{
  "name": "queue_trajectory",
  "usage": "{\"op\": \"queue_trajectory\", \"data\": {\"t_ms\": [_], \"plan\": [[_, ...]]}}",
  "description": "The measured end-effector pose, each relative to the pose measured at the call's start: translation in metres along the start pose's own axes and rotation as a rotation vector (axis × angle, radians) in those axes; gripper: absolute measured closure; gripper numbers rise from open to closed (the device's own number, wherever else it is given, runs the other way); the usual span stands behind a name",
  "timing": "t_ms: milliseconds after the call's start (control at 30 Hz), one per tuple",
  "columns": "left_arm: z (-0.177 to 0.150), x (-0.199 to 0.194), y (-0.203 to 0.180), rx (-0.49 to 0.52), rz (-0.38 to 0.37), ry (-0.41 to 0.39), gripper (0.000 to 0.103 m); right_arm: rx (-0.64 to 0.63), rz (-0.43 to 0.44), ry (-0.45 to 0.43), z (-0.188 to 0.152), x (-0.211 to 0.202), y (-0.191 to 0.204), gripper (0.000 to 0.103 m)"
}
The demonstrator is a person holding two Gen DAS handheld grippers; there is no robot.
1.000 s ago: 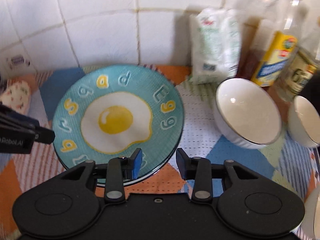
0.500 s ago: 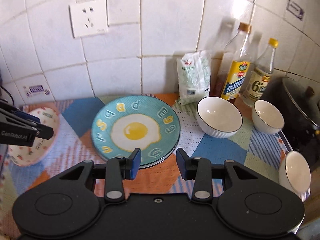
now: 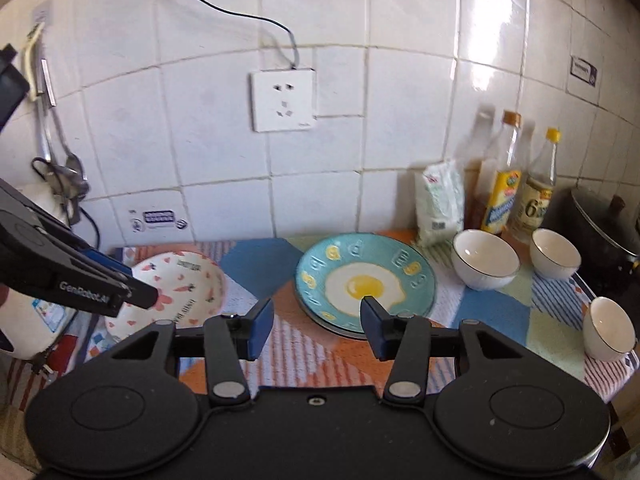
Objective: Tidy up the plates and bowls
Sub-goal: 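Move the right gripper to the pink bunny plate and grasp its rim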
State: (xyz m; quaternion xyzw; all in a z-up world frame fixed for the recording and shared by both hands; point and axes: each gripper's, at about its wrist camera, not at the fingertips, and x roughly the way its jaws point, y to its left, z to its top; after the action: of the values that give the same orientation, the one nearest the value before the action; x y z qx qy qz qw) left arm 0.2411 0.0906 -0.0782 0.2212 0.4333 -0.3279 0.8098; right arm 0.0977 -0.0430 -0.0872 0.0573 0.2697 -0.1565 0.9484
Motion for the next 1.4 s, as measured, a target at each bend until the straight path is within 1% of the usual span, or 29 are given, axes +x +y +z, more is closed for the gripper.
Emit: {"op": "queue_trajectory", "data": {"t_ms": [133, 200, 300, 400, 433, 467, 567, 667, 733, 800, 867, 933, 1033, 1100, 1167, 1200, 1300, 1333, 1367, 1400], "plan": [[-0.023, 0.003, 0.019, -0.050, 0.016, 0.014, 0.074, -0.010, 0.064, -0.031, -0.008, 0.005, 0.022, 0.049], [-0.034, 0.010, 0.032, -0.085, 0.013, 0.038, 0.074, -0.008, 0.080, -0.056, -0.014, 0.011, 0.033, 0.048], [-0.049, 0.023, 0.049, -0.105, 0.039, 0.082, 0.074, 0.011, 0.103, -0.049, -0.020, 0.022, 0.042, 0.047], [-0.057, 0.034, 0.065, -0.135, 0.046, 0.088, 0.074, 0.003, 0.124, -0.041, -0.025, 0.036, 0.052, 0.042], [-0.060, 0.037, 0.070, -0.156, 0.044, 0.088, 0.074, -0.002, 0.135, -0.043, -0.027, 0.040, 0.055, 0.038], [-0.062, 0.041, 0.075, -0.174, 0.049, 0.086, 0.074, -0.010, 0.141, -0.043, -0.029, 0.045, 0.058, 0.035], [-0.068, 0.051, 0.084, -0.199, 0.092, 0.058, 0.073, -0.027, 0.140, -0.053, -0.033, 0.062, 0.067, 0.031], [-0.075, 0.066, 0.089, -0.207, 0.155, 0.029, 0.070, -0.029, 0.146, -0.048, -0.039, 0.084, 0.074, 0.030], [-0.080, 0.077, 0.093, -0.226, 0.167, 0.026, 0.070, -0.011, 0.168, -0.032, -0.045, 0.102, 0.079, 0.030], [-0.085, 0.087, 0.098, -0.268, 0.163, 0.021, 0.069, 0.018, 0.191, -0.023, -0.052, 0.120, 0.082, 0.030], [-0.087, 0.096, 0.105, -0.315, 0.172, 0.028, 0.069, 0.038, 0.195, -0.005, -0.059, 0.137, 0.086, 0.030], [-0.087, 0.102, 0.109, -0.333, 0.194, 0.018, 0.068, 0.068, 0.196, 0.024, -0.064, 0.151, 0.087, 0.030], [-0.085, 0.109, 0.115, -0.334, 0.205, -0.014, 0.061, 0.115, 0.213, 0.059, -0.066, 0.167, 0.086, 0.030], [-0.082, 0.117, 0.120, -0.346, 0.226, -0.015, 0.059, 0.143, 0.226, 0.079, -0.066, 0.175, 0.086, 0.032], [-0.075, 0.128, 0.123, -0.342, 0.285, 0.027, 0.059, 0.168, 0.243, 0.106, -0.065, 0.184, 0.085, 0.038], [-0.072, 0.133, 0.124, -0.340, 0.309, 0.046, 0.059, 0.183, 0.255, 0.121, -0.064, 0.189, 0.085, 0.039], [-0.069, 0.143, 0.130, -0.367, 0.291, 0.055, 0.058, 0.229, 0.254, 0.139, -0.064, 0.201, 0.085, 0.045], [-0.069, 0.146, 0.132, -0.375, 0.284, 0.065, 0.058, 0.243, 0.249, 0.145, -0.065, 0.205, 0.085, 0.051], [-0.068, 0.149, 0.133, -0.377, 0.278, 0.075, 0.058, 0.259, 0.247, 0.149, -0.065, 0.208, 0.084, 0.061], [-0.068, 0.151, 0.134, -0.378, 0.272, 0.078, 0.058, 0.273, 0.249, 0.148, -0.065, 0.211, 0.083, 0.064]]}}
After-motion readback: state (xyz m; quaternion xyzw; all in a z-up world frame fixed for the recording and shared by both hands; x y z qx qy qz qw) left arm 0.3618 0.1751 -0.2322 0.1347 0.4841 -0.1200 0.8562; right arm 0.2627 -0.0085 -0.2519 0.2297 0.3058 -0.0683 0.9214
